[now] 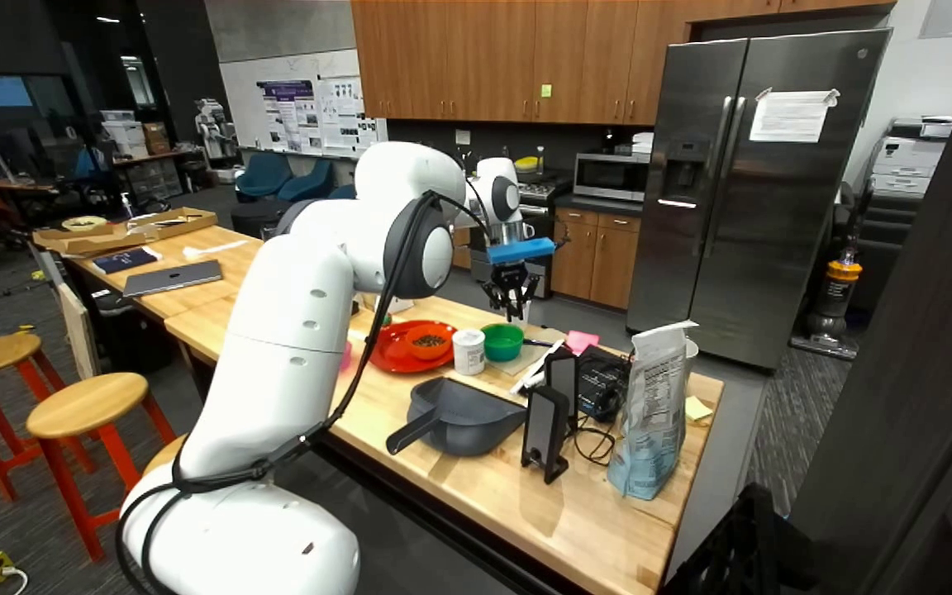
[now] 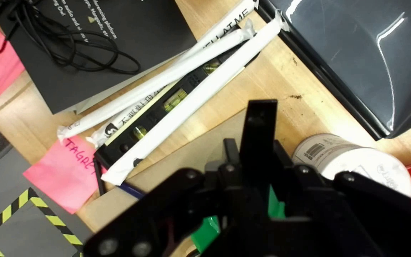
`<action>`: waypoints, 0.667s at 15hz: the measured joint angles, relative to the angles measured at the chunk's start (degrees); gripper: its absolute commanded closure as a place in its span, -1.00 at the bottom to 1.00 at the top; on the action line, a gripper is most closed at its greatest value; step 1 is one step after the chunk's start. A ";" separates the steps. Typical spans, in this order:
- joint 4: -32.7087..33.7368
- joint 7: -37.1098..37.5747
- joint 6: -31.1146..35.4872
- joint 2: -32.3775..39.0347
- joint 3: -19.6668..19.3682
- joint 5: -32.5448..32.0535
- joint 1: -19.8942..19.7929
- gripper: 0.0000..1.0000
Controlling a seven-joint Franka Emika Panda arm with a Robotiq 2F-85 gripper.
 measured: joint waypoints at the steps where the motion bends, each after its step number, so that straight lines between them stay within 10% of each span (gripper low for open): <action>1: 0.00 0.26 0.00 -0.41 0.01 -0.17 0.35 0.88; 10: -0.35 6.15 0.00 -7.25 0.08 -3.42 3.44 0.88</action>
